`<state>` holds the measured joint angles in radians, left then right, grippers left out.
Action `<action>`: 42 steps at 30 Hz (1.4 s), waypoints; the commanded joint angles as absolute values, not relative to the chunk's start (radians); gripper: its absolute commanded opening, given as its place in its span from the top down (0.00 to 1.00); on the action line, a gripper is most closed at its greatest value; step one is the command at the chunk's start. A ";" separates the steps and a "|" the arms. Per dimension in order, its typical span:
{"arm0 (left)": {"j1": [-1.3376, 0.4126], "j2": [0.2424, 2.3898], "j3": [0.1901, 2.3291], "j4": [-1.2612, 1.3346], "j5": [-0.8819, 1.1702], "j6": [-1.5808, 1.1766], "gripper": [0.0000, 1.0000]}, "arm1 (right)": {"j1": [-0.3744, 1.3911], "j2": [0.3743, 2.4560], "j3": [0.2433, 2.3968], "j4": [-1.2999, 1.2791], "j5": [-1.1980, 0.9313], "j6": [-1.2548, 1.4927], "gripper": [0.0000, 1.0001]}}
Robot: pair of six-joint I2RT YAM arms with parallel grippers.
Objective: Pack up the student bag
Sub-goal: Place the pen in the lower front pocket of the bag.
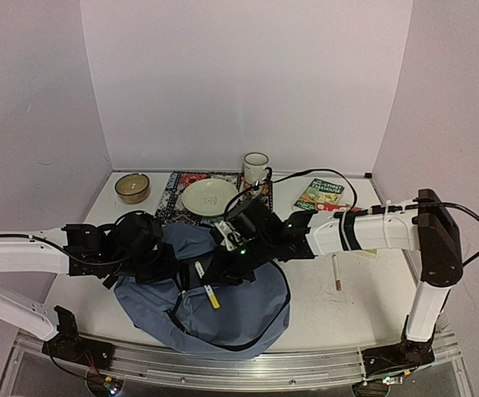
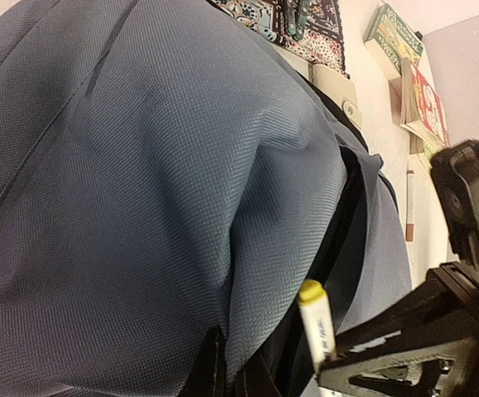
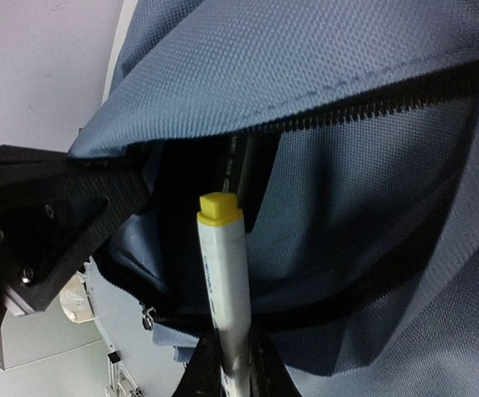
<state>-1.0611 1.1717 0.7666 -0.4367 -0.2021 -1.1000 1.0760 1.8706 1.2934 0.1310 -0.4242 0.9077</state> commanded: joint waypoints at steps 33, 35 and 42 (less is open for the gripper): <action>-1.068 1.126 0.719 -0.191 -0.126 -1.158 1.00 | 1.059 2.012 1.493 0.314 -0.185 1.073 0.67; -1.067 1.120 0.707 -0.196 -0.147 -1.159 1.00 | 1.059 1.966 1.450 0.297 -0.181 1.039 0.61; -1.066 1.114 0.686 -0.228 -0.192 -1.171 1.00 | 1.059 1.827 1.367 0.147 -0.179 0.870 0.55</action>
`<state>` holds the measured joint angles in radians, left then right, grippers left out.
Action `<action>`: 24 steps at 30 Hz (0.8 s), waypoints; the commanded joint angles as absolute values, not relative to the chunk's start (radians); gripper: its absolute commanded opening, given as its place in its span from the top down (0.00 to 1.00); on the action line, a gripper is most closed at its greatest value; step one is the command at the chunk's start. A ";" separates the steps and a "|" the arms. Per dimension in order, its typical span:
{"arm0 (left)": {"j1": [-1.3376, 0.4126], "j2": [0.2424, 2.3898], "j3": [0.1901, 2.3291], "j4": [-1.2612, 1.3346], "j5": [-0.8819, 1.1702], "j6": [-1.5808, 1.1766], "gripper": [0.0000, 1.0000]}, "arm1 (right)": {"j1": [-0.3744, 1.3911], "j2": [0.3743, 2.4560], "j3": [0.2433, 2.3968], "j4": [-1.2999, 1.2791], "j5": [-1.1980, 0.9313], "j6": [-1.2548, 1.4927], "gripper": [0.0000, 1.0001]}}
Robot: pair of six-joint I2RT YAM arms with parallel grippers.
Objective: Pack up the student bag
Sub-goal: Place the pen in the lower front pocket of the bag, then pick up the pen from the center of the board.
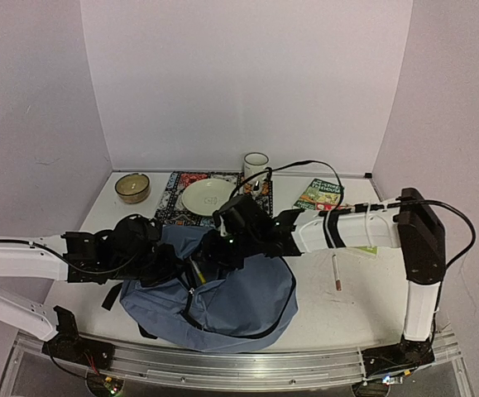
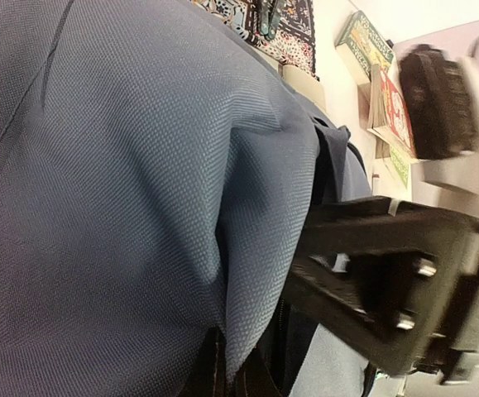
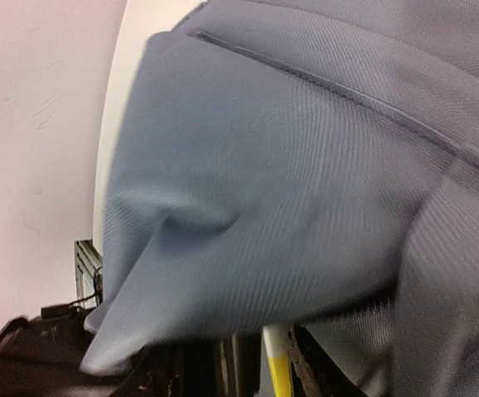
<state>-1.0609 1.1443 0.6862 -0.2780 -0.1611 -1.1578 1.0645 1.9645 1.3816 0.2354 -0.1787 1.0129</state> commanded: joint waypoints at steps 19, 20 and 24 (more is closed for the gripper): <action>-1.066 1.100 0.702 -0.308 -0.252 -1.158 1.00 | 0.851 1.462 1.151 -0.497 0.183 0.594 0.44; -1.066 1.100 0.704 -0.310 -0.253 -1.156 1.00 | 0.821 1.455 1.131 -0.516 0.191 0.591 0.44; -1.066 1.102 0.710 -0.315 -0.250 -1.153 1.00 | 0.722 1.441 1.050 -0.535 0.216 0.569 0.41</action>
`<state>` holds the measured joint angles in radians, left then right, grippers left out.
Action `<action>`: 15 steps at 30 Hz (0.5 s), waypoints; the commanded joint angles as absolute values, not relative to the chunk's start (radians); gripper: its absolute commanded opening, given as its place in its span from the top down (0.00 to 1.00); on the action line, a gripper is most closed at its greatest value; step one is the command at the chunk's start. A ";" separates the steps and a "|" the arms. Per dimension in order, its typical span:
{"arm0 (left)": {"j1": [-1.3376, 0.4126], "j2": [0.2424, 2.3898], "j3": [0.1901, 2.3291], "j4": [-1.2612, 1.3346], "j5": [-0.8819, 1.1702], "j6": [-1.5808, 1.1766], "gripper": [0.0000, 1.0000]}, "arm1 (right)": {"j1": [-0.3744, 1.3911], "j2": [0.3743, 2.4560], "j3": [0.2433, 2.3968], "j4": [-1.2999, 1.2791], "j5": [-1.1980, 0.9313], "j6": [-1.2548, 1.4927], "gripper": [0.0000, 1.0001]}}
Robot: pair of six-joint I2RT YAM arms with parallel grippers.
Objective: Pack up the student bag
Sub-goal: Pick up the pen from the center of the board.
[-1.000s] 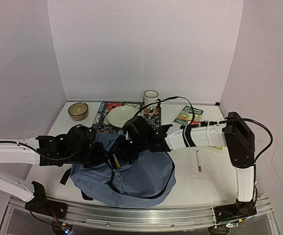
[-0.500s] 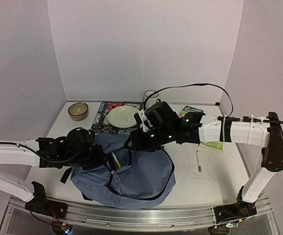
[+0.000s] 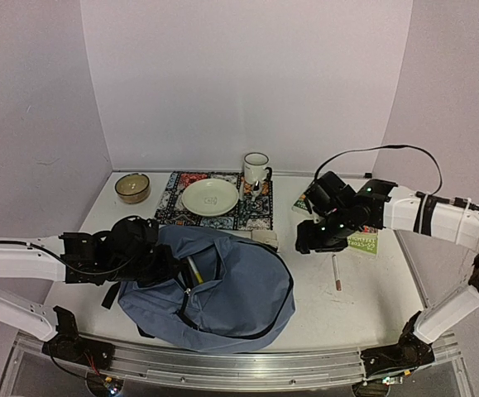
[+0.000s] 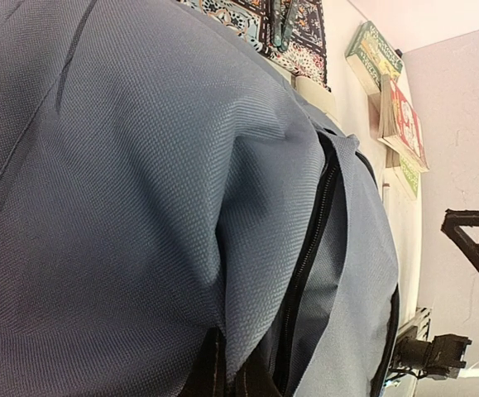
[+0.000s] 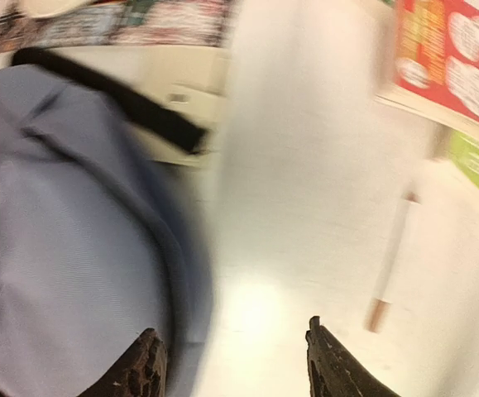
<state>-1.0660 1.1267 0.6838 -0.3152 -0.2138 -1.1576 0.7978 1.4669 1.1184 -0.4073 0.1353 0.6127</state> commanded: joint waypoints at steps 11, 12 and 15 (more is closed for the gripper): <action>-1.066 1.096 0.714 -0.325 -0.244 -1.151 1.00 | 0.552 1.571 0.919 -0.429 0.182 0.507 0.45; -1.066 1.096 0.716 -0.326 -0.241 -1.151 1.00 | 0.538 1.585 0.912 -0.408 0.165 0.500 0.45; -1.066 1.095 0.716 -0.328 -0.236 -1.152 1.00 | 0.509 1.624 0.899 -0.365 0.132 0.486 0.48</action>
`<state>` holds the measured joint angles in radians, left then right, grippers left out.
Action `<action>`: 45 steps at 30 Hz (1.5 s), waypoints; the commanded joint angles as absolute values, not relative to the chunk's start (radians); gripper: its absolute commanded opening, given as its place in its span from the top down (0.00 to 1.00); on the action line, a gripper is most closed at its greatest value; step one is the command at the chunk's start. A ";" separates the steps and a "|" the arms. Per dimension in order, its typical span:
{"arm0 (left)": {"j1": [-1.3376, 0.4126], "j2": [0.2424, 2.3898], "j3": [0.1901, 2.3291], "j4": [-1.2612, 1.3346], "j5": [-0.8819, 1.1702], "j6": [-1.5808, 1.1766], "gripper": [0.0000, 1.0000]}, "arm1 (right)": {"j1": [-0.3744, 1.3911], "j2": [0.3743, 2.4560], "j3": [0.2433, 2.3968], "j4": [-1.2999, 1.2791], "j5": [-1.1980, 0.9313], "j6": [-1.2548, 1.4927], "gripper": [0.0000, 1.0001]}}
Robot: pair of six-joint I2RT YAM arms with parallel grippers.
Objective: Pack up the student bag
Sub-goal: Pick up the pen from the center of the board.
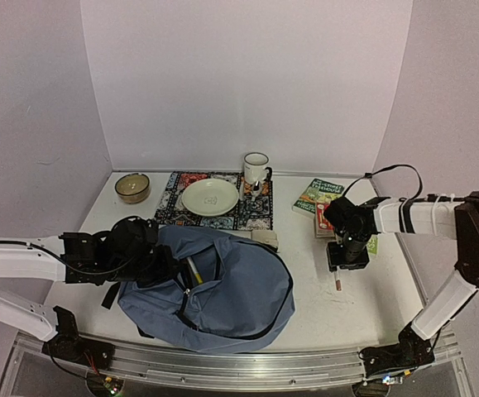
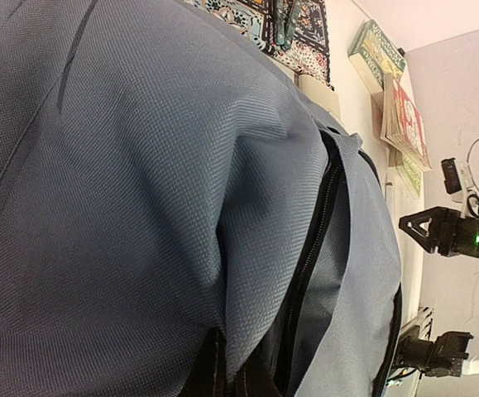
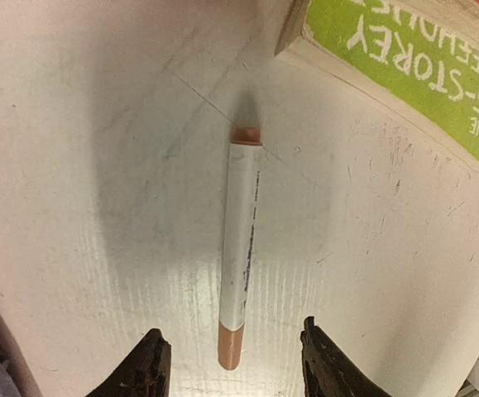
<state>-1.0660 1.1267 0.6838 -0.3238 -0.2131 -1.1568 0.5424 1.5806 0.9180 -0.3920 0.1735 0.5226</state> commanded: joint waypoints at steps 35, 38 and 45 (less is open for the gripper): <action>-1.066 1.128 0.758 -0.330 -0.219 -1.140 1.00 | 0.556 1.419 0.908 -0.308 -0.146 0.570 1.00; -1.066 1.131 0.764 -0.329 -0.221 -1.135 1.00 | 0.617 1.388 0.943 -0.299 -0.184 0.600 1.00; -1.066 1.133 0.773 -0.329 -0.221 -1.131 1.00 | 0.746 1.350 0.981 -0.148 -0.304 0.718 1.00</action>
<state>-1.0660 1.1347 0.7110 -0.3615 -0.2115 -1.1495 0.6914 1.3853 0.9474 -0.2313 -0.1903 0.6230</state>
